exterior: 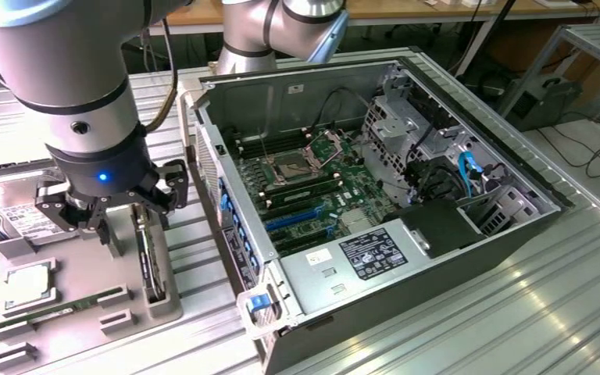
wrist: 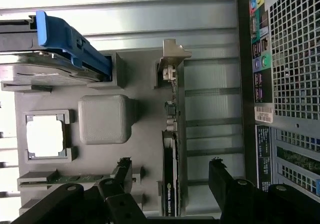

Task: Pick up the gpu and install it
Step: 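Pick up the gpu and move the gpu toward the slot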

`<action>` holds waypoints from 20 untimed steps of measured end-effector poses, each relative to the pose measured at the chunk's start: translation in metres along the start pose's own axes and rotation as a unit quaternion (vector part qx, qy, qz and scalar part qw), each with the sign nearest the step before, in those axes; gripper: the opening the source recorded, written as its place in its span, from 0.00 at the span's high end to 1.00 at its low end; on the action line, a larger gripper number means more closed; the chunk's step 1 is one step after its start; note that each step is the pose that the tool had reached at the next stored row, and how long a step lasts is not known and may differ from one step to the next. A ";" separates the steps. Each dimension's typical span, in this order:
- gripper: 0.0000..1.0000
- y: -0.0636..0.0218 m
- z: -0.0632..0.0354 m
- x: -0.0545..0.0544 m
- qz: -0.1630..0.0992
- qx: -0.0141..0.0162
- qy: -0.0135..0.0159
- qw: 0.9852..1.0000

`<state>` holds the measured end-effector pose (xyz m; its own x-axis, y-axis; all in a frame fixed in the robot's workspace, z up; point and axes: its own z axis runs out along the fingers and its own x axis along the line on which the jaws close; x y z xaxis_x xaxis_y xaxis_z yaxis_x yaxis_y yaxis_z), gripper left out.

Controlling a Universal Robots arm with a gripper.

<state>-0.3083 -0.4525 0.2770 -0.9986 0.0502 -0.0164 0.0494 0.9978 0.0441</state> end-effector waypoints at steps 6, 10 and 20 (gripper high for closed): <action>0.27 -0.0006 0.0113 0.000 -0.007 0.000 0.001 1.000; 0.27 -0.0010 0.0185 0.000 -0.008 0.000 0.001 1.000; 0.27 -0.0039 0.0379 0.001 -0.005 0.000 0.001 1.000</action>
<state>-0.3086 -0.4547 0.2389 -0.9991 0.0400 -0.0156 0.0393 0.9983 0.0441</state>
